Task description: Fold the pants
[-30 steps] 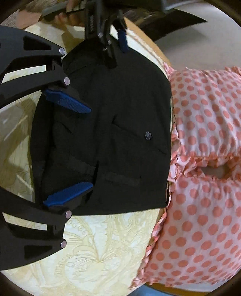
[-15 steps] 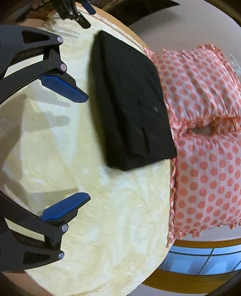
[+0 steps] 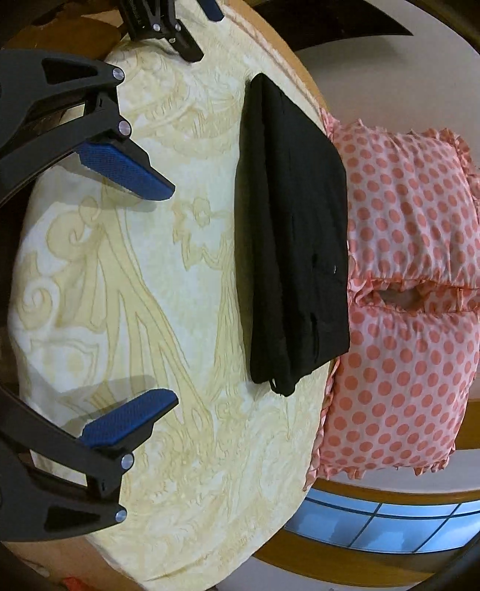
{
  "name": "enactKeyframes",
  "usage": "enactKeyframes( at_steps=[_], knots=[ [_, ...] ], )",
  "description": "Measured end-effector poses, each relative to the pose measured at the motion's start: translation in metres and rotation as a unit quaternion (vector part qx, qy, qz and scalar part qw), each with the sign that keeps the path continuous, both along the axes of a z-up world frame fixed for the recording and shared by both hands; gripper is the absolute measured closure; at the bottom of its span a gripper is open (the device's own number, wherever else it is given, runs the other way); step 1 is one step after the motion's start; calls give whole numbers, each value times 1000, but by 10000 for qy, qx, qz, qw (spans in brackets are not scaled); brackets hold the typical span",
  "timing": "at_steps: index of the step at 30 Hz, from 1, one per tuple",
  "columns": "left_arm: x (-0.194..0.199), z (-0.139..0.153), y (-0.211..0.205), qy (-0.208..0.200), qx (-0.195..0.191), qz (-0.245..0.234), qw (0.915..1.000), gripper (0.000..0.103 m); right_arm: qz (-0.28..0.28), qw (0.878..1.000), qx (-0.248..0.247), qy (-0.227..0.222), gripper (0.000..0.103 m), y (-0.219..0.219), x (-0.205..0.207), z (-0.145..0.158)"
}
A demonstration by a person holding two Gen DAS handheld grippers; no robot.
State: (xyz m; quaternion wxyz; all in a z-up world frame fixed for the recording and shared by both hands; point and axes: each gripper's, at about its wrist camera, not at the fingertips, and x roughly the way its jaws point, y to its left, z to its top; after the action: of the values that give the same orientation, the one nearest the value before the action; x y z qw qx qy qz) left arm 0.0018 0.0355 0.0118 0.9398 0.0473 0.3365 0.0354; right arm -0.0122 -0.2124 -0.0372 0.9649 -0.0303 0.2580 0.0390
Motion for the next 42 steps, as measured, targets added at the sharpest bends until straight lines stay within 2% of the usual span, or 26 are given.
enactKeyframes(
  at_steps=[2, 4, 5, 6, 13, 42],
  knots=[
    [-1, -2, 3, -6, -159, -5, 9999, 2, 25, 10000, 40, 43, 1, 1, 1, -2],
    [-1, -5, 12, -3, -535, 7, 9986, 2, 6, 9998, 194, 41, 1, 0, 1, -5],
    [-2, -5, 12, -54, -552, -11, 9985, 2, 6, 9998, 213, 9, 1, -1, 0, -5],
    [-4, -6, 9, -109, -451, -39, 9989, 2, 3, 9998, 180, -11, 1, 0, 0, -6],
    [-7, -9, 8, -286, -495, -13, 9984, 2, 4, 9995, 198, -247, 1, 0, -5, -11],
    [-7, -10, 9, -309, -499, -18, 9983, 2, 29, 9995, 191, -251, 1, -3, -5, -10]
  ],
)
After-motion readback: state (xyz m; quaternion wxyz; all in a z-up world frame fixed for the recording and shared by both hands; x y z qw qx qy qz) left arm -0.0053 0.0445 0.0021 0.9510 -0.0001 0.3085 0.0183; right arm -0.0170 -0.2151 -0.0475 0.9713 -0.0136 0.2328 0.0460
